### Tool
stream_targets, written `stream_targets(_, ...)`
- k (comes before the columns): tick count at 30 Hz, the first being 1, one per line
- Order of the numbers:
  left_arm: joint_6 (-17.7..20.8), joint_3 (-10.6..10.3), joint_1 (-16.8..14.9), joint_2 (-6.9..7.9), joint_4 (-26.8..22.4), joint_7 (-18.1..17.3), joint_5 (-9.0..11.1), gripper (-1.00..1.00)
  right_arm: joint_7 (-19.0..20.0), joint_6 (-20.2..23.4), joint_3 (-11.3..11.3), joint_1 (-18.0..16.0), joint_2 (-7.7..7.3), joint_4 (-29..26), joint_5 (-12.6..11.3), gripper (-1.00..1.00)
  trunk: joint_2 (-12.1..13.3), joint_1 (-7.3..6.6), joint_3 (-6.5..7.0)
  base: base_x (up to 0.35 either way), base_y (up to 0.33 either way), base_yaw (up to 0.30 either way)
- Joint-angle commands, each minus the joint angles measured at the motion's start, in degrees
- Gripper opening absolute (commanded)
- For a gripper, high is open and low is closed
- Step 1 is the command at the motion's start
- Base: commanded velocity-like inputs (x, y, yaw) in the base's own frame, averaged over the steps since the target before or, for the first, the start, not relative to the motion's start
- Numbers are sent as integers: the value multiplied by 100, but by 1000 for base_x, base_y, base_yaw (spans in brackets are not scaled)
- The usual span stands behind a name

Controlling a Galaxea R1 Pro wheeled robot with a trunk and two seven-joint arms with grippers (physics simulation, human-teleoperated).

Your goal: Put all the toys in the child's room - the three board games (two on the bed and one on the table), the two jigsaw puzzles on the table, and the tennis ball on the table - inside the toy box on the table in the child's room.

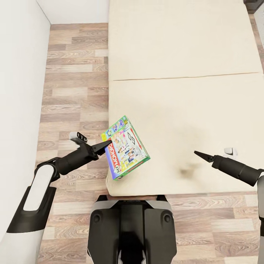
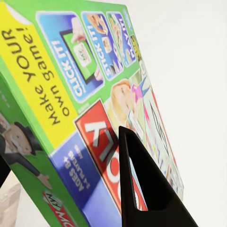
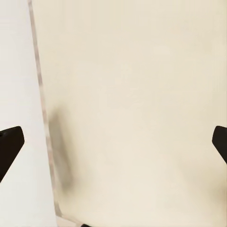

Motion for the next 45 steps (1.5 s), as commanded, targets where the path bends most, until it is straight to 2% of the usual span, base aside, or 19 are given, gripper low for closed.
stream_targets(1, 21, -10, -8, -6, 1, 4, -29, -100, 30, 19, -6, -3, 0, -1, 18, 100, 34, -19, 23, 0, 0, 0)
stream_targets(4, 23, -62, -26, -25, 1, 163, -32, -100, 27, 18, -6, -3, -1, -1, 18, 100, 154, -84, 105, 0, 0, 0)
stream_targets(12, 25, -111, -47, -48, 1, 392, -34, -100, 25, 17, 6, -3, 0, -1, 18, 100, 154, -84, 179, 0, 0, 0)
stream_targets(24, 19, -121, -53, -68, 1, 563, -33, -100, 21, 17, 140, -5, -1, -1, 18, 100, 154, -84, 290, 0, 0, 0)
stream_targets(45, 17, -110, -25, -70, 1, 637, -26, -100, 15, 17, 170, -6, -2, -1, 18, 100, 154, -84, 484, 0, 0, 0)
